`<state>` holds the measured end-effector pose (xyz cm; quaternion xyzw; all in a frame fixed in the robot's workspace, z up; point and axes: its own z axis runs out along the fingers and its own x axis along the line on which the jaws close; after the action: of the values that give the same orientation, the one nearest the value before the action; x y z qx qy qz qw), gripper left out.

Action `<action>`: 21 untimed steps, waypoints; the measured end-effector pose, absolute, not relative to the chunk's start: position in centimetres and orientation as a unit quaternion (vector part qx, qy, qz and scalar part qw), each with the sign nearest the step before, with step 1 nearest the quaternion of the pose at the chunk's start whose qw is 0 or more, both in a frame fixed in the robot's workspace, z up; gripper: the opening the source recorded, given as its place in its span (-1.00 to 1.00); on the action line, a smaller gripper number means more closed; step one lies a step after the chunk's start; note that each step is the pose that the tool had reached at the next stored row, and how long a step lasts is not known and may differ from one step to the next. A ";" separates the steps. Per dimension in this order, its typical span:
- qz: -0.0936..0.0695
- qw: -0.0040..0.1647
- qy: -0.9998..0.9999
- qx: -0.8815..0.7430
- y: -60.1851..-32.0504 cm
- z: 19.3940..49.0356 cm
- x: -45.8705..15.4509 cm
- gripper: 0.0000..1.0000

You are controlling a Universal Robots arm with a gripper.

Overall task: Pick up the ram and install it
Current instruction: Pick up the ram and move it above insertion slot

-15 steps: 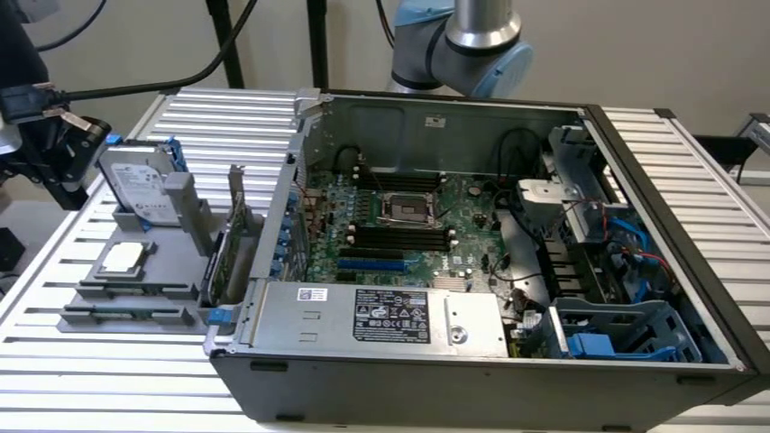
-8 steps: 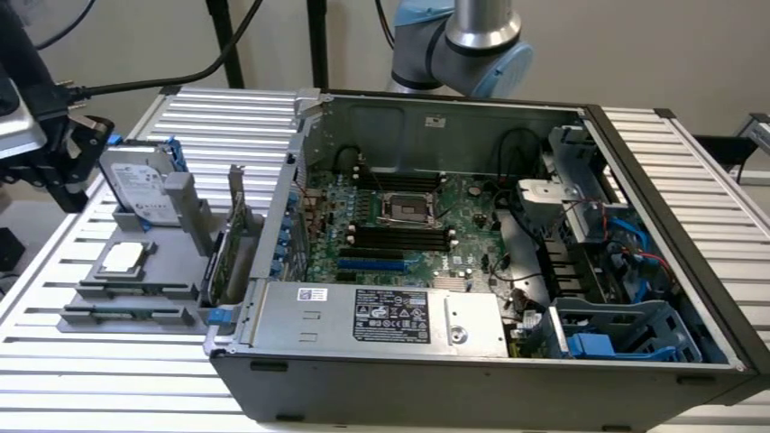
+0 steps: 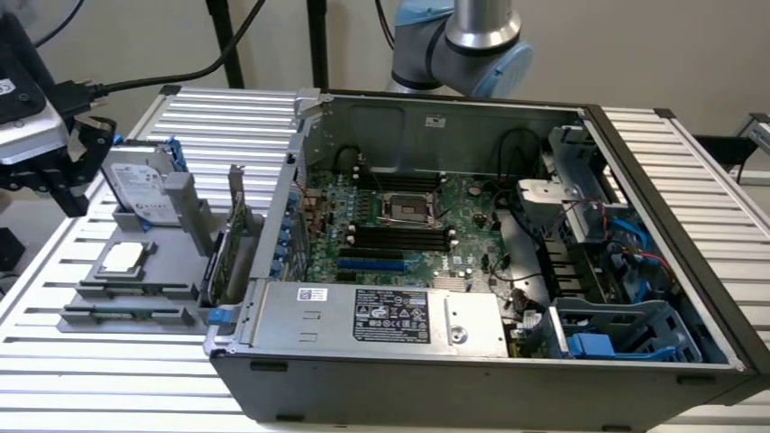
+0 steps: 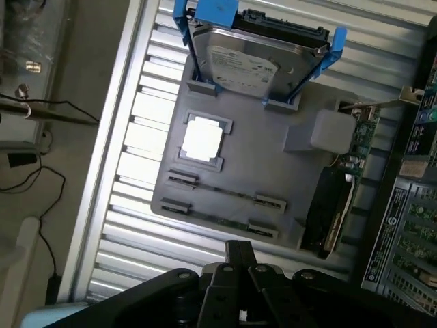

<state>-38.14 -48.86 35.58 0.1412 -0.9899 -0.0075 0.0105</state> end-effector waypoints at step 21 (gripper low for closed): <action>-0.005 0.012 -0.945 0.326 -48.9 34.6 -38.1 -0.79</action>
<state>-38.14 -48.86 34.63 0.3263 -0.9452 -0.0053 0.0118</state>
